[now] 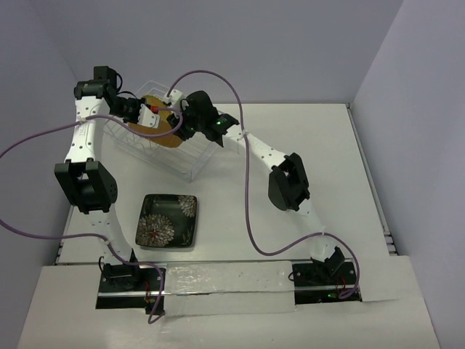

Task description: Load the plates into the dish rack

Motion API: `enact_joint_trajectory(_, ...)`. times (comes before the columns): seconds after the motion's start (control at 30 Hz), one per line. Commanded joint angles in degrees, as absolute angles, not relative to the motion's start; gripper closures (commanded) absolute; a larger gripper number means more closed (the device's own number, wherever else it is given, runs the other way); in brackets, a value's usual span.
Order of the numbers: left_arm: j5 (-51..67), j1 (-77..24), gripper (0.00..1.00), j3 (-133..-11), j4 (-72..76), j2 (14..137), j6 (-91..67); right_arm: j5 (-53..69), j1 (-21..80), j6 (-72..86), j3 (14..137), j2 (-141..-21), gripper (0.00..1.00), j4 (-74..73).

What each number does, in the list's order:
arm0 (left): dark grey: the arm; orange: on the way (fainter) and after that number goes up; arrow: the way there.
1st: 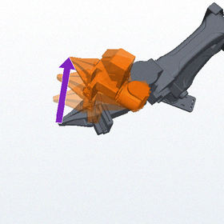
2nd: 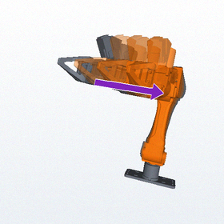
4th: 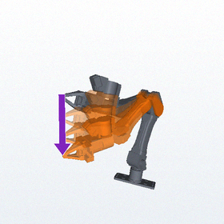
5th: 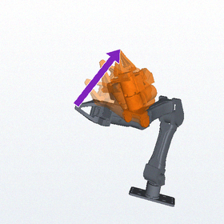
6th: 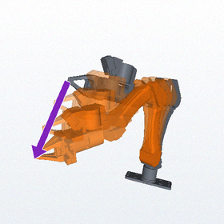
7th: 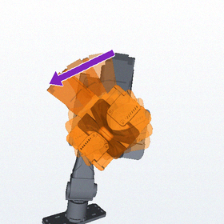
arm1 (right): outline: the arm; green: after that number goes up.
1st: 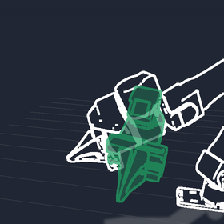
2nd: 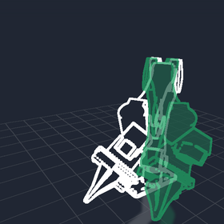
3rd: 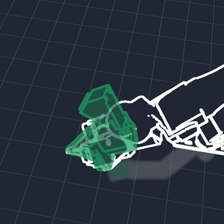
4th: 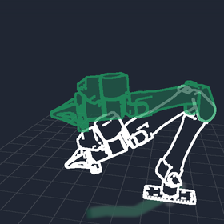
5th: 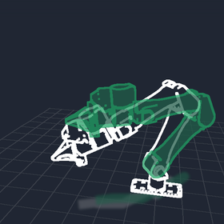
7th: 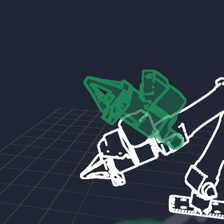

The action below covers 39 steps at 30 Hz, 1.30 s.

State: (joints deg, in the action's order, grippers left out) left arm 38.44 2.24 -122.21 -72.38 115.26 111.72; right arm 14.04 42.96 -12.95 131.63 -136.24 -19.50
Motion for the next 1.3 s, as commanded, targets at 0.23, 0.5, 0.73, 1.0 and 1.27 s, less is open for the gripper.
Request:
enact_joint_trajectory(0.23,40.88,4.49,0.8,-119.53,-61.84,112.39,147.87,13.82,42.97,-12.24,130.72,-135.19,1.0,-8.46)
enact_joint_trajectory(0.5,48.05,5.15,0.01,-113.7,-54.18,107.18,139.86,7.27,44.3,-11.06,128.69,-133.93,1.0,-3.73)
enact_joint_trajectory(0.73,61.05,8.09,0.01,-102.23,-34.09,98.53,119.36,6.3,44.82,-9.61,125.45,-132.22,1.0,2.11)
enact_joint_trajectory(1.0,64.84,10.9,0.01,-74.69,25.4,83.83,63.38,-4.74,46.6,-9.54,126.25,-131.53,1.0,8.57)
enact_joint_trajectory(1.27,58.16,11.43,0.01,-71.75,30.36,80.49,43.52,-8.53,48.09,-11.45,122.01,-129.21,1.0,16.68)
